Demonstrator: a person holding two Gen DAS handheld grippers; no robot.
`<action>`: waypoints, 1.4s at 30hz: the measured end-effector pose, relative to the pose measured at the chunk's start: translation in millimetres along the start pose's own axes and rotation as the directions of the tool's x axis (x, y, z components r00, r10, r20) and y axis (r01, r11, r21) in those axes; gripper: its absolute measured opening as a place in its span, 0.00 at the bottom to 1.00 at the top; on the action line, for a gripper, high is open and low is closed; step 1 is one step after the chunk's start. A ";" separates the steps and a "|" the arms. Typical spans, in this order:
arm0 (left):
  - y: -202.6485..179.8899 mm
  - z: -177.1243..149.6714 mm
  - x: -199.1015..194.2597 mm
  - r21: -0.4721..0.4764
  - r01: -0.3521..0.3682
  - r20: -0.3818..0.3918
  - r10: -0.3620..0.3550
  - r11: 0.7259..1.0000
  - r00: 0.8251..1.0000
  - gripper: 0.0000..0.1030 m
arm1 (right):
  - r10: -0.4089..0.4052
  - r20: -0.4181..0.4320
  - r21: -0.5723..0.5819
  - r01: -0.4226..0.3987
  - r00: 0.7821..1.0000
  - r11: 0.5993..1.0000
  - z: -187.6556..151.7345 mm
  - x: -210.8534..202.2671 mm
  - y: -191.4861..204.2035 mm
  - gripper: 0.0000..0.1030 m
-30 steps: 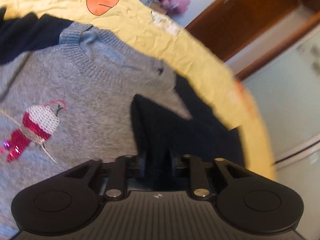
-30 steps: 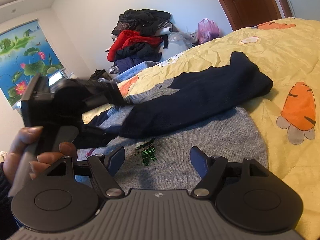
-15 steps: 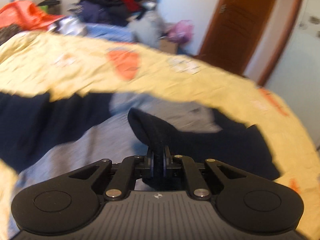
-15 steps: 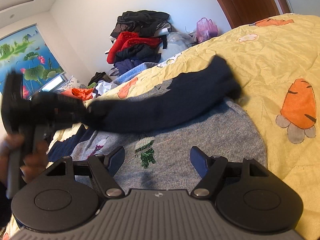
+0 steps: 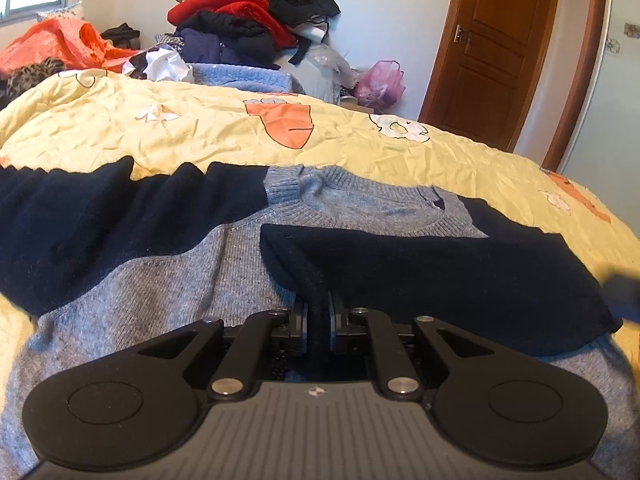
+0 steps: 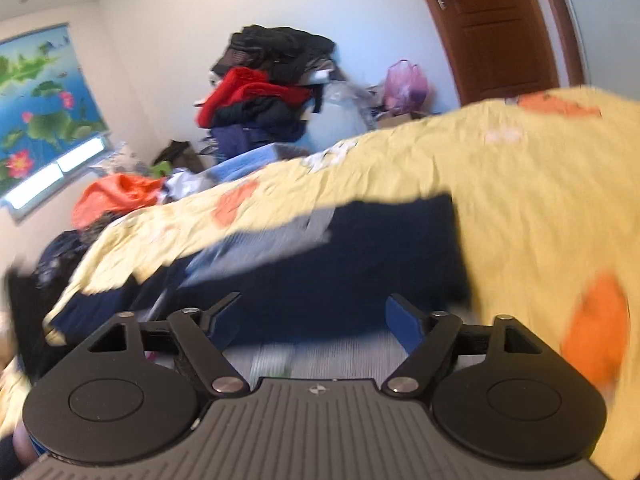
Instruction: Fold small clothes
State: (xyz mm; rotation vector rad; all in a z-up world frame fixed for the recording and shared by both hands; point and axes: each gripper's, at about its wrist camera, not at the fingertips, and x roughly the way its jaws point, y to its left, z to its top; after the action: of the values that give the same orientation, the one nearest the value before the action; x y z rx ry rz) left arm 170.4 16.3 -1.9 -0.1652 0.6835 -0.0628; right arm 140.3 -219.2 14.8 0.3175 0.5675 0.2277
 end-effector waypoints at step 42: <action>375.2 94.6 -38.0 -0.561 -0.275 0.072 0.377 0.781 0.923 0.08 | -0.230 -0.083 -0.298 0.196 0.970 0.934 0.8 90.3 8.5 1.00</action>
State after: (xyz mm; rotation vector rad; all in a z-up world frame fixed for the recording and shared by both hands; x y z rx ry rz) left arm 202.2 402.5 29.3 -0.5914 0.5232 0.4890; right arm 213.8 -184.7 -25.7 -0.0427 0.6700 0.1158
